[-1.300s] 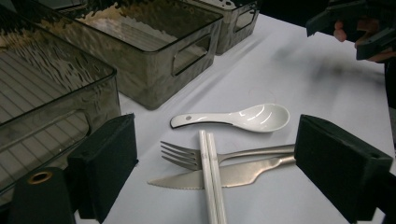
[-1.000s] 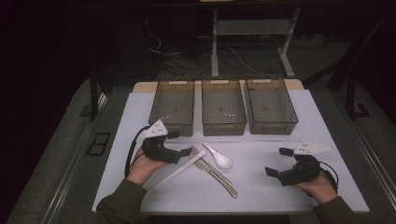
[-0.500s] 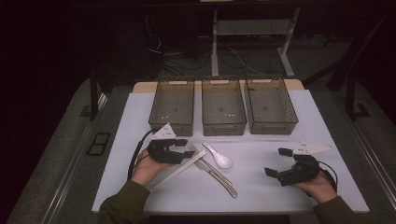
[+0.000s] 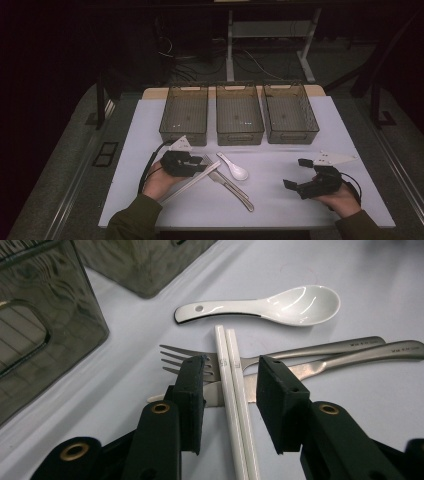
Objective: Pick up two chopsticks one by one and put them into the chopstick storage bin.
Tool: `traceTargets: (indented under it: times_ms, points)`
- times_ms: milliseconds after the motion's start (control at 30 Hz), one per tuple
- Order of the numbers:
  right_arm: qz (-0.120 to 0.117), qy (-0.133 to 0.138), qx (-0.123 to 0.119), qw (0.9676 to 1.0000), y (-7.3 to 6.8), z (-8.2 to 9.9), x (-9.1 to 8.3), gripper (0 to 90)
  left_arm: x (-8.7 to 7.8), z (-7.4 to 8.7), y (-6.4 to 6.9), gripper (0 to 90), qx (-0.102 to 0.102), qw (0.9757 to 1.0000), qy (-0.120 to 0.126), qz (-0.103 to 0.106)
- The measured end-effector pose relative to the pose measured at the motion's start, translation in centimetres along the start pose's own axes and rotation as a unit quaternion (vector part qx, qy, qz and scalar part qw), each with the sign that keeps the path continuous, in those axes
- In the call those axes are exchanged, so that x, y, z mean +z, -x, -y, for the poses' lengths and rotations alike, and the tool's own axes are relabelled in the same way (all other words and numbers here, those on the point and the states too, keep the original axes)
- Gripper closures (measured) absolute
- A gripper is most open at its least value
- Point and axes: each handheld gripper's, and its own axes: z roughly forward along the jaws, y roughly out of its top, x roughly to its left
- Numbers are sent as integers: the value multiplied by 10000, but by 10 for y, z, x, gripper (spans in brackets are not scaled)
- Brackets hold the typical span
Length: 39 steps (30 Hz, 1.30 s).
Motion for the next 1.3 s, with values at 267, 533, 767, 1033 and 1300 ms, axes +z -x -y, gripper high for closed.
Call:
traceTargets:
  times_ms: [267, 533, 767, 1033, 1300]
  points:
    - [4, -16, 13, 10000, 0, 0, 0, 10, 7, 5, 0, 683, -103, 9998, -182, 66]
    - [8, -27, 19, 10000, 0, 0, 0, 10, 10, 6, 0, 732, -132, 9994, -303, 95]
    - [11, -34, 17, 10000, 0, 0, 0, 9, 13, 9, -3, 748, -157, 9989, -436, 81]
    - [12, -28, 18, 10000, 0, 0, 0, 10, 14, 9, -3, 760, -165, 9986, -492, 72]
    - [17, -26, 19, 10000, 0, 0, 0, 9, 15, 10, -3, 760, -176, 9986, -495, 53]
